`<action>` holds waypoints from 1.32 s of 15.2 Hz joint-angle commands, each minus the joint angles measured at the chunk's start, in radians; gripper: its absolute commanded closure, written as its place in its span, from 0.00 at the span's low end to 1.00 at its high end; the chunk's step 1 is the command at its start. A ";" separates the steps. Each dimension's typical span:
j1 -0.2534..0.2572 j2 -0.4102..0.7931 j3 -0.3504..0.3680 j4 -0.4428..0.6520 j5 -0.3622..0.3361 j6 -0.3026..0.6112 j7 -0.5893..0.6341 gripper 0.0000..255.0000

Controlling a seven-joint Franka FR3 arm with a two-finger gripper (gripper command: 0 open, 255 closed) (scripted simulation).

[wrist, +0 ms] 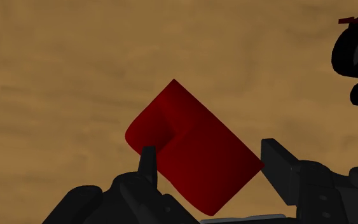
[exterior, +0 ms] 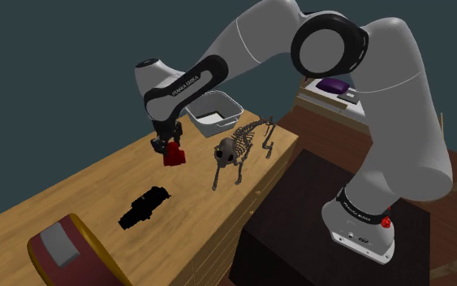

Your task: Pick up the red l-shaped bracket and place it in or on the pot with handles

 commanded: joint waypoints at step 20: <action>-0.008 -0.153 0.015 0.048 0.023 -0.201 -0.014 1.00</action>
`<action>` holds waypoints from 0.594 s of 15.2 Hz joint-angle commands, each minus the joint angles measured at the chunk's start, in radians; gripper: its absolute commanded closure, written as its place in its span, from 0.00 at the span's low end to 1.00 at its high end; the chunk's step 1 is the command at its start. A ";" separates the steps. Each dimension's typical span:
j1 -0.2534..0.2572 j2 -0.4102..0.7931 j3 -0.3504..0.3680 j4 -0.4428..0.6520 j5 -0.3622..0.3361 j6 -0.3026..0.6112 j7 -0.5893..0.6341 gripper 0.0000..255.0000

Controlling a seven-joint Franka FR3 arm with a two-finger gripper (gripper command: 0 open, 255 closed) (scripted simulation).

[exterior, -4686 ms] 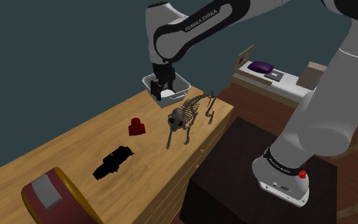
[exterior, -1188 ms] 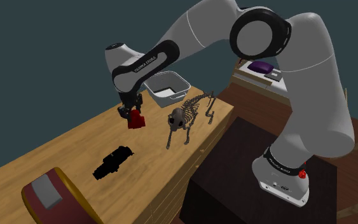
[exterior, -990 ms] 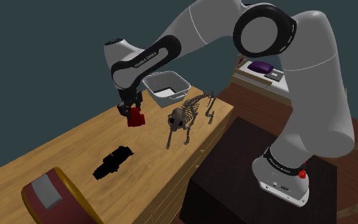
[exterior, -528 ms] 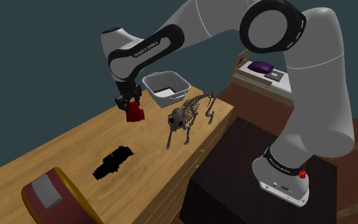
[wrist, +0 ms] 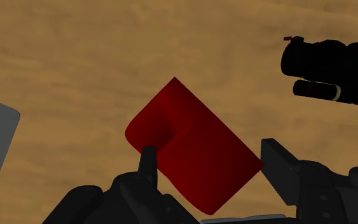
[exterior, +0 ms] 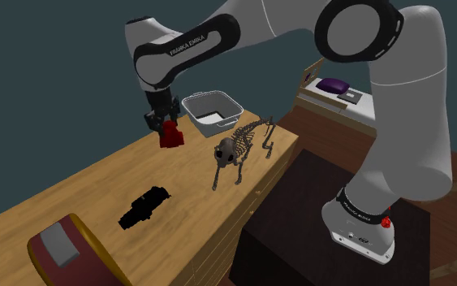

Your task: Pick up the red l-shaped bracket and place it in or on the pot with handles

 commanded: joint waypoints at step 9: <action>-0.016 -0.046 -0.001 0.046 0.008 -0.092 -0.025 1.00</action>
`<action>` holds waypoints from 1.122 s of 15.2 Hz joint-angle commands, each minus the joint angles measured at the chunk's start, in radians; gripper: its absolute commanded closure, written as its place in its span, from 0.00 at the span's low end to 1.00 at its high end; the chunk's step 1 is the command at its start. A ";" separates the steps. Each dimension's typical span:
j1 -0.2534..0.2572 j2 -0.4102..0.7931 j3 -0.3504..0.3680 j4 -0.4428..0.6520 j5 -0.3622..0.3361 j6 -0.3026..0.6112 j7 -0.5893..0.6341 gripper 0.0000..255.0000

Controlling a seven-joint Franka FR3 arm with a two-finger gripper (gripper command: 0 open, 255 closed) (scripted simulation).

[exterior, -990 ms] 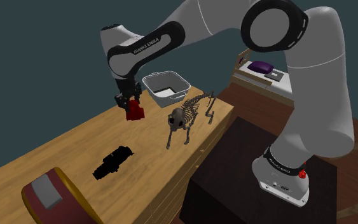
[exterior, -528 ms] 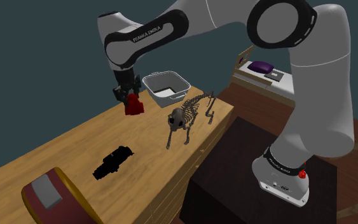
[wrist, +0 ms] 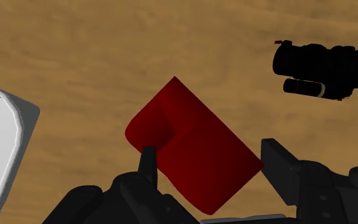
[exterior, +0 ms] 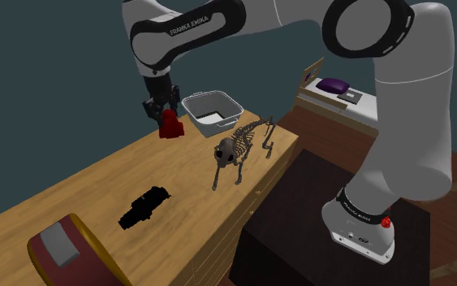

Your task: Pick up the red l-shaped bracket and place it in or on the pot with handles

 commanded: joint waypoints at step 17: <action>-0.248 0.083 -0.091 0.188 0.009 -0.092 -0.342 1.00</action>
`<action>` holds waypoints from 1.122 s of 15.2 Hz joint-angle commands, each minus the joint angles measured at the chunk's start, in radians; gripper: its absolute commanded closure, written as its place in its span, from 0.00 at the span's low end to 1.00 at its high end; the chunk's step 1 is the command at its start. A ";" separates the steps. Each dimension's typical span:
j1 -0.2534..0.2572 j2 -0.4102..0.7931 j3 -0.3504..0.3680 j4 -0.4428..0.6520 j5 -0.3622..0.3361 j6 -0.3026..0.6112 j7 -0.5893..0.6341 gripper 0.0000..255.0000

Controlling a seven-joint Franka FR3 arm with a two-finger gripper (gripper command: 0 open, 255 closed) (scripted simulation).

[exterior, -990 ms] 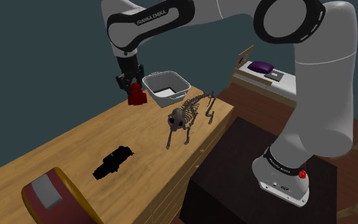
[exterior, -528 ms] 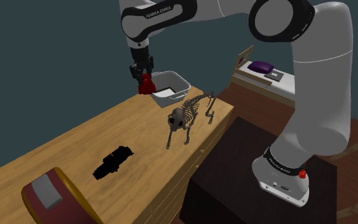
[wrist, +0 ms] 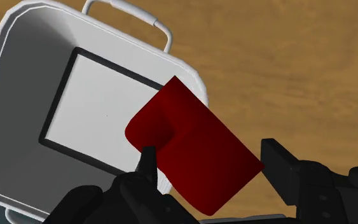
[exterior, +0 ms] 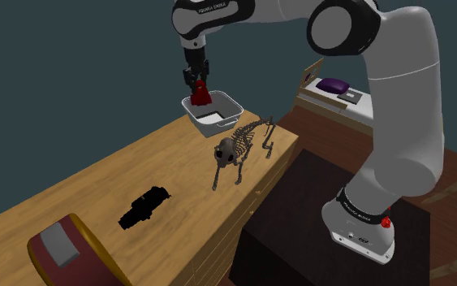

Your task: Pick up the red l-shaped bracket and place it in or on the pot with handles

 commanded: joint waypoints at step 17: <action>-0.132 0.211 -0.039 0.267 0.004 -0.046 -0.174 1.00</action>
